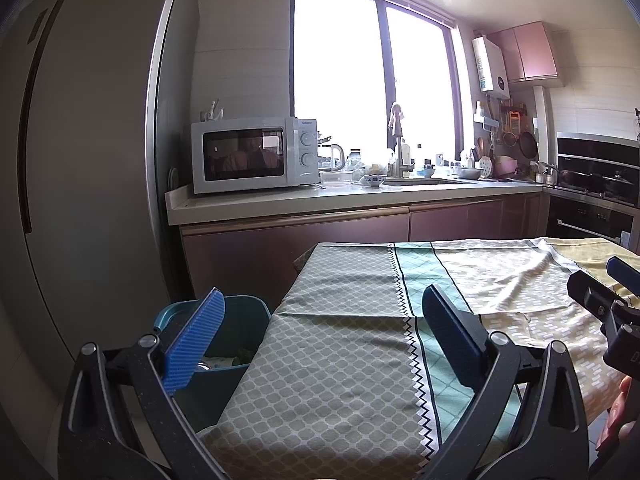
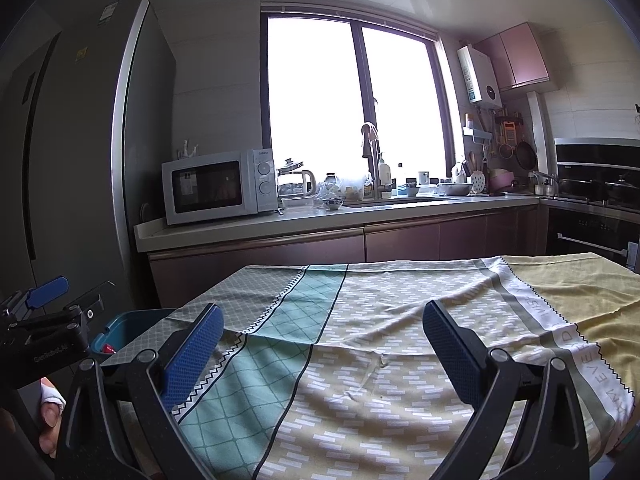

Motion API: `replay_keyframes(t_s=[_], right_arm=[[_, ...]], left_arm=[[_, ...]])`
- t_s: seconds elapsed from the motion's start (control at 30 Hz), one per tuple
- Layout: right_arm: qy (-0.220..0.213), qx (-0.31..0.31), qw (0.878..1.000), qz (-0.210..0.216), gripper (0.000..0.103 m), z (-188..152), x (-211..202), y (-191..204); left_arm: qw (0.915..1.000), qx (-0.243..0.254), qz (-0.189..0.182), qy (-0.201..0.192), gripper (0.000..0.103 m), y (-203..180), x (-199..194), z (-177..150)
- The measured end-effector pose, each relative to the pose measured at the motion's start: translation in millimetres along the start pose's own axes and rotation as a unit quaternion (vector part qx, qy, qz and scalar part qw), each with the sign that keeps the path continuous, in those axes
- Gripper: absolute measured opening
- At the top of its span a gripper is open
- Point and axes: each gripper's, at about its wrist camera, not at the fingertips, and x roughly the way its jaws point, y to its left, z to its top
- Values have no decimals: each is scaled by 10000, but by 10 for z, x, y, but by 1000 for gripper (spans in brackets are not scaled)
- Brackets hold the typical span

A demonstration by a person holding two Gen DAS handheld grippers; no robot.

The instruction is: Collect trash

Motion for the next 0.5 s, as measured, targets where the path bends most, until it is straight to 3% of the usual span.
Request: replay_keyframes(t_s=[0.5], right_arm=[[34, 44, 10000, -11, 96, 0, 14, -41]], left_arm=[[10000, 21, -64, 58, 97, -20, 49, 5]])
